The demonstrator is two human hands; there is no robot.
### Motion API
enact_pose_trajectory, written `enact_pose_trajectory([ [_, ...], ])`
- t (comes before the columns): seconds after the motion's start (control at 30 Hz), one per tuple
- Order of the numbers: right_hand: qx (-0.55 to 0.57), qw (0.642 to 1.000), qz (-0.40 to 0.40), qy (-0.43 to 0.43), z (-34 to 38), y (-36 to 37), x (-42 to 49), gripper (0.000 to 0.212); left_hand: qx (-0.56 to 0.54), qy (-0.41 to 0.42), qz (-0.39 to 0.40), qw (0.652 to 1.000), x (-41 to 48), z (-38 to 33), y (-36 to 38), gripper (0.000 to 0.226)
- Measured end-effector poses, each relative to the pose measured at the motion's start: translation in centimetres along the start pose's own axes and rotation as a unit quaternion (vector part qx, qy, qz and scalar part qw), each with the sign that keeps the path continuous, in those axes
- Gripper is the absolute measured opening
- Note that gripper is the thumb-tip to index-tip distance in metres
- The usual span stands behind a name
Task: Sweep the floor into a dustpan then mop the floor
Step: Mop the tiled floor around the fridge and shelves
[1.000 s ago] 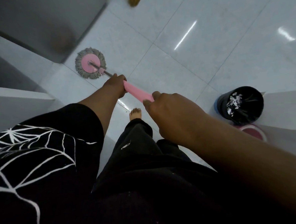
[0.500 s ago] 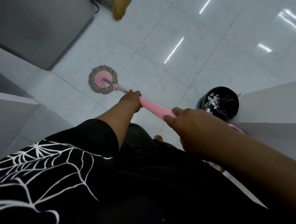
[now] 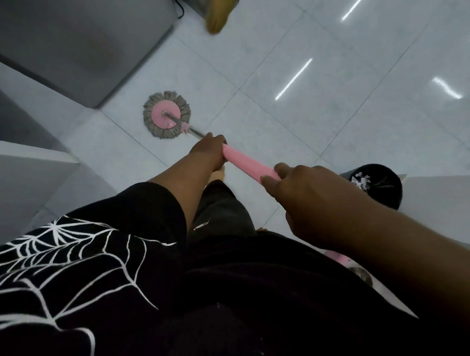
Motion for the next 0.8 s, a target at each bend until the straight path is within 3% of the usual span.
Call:
enact_pose_trajectory([
  [0.47,0.019,0.998,-0.03,-0.045,-0.2,-11.9,17.3,0.03,0.026,-0.036,-0.001,0.999,9.9,11.9,-14.9,0.043],
  [0.63,0.022,0.998,-0.045,-0.048,-0.2,-12.7,19.6,0.025,0.064,-0.05,-0.001,0.997,11.3,13.1,-16.4,0.047],
  [0.8,0.027,0.998,-0.049,-0.038,-1.3,-10.3,18.3,0.034,0.06,-0.078,0.023,0.995,11.1,11.5,-15.0,0.049],
])
Point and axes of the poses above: each hand's wrist, its own x-axis towards the middle knuckle, its own y-axis out of the palm, z = x × y, the point moved 5 cm from there along x, towards the middle knuckle, and after that the axes turned 6 degrees about z, right-handed, at the moved point
